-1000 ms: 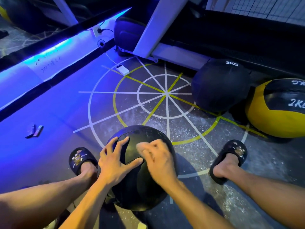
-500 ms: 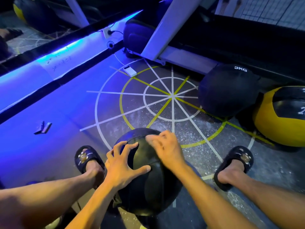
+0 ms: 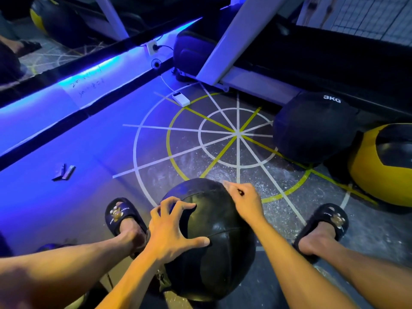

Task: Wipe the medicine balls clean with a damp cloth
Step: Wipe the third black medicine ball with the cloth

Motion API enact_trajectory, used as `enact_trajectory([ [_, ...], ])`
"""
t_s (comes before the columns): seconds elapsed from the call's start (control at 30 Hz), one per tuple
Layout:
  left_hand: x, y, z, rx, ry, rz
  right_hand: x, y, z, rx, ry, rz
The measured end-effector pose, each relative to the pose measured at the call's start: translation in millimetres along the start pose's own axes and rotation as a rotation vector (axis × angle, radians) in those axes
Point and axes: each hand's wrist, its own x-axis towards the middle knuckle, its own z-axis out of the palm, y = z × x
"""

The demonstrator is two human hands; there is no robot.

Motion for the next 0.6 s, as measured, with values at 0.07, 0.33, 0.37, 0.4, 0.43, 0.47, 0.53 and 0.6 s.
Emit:
enact_trajectory([
  [0.07,4,-4,-2,-0.071,0.005,-0.012,-3,8,-5,0.104,-0.031,0.114],
  [0.33,15,-24,-10,-0.428,0.158,-0.338,-37,43,-21,0.186,0.036,0.377],
  [0.37,12,-30,-8,-0.479,0.123,-0.422,-42,51,-24,0.187,0.036,0.418],
  [0.4,9,-32,-7,-0.554,0.051,-0.511,-48,61,-26,0.189,0.034,0.472],
  [0.43,4,-34,-5,-0.653,-0.044,-0.591,-54,70,-27,0.2,0.041,0.538],
  [0.47,-1,-28,-6,-0.738,-0.136,-0.632,-62,74,-28,0.24,0.053,0.593],
  [0.53,-10,-18,-8,-0.88,-0.208,-0.621,-74,80,-26,0.342,0.084,0.668],
  [0.6,-11,-20,-6,-0.946,-0.167,-0.573,-79,79,-23,0.407,0.107,0.685],
])
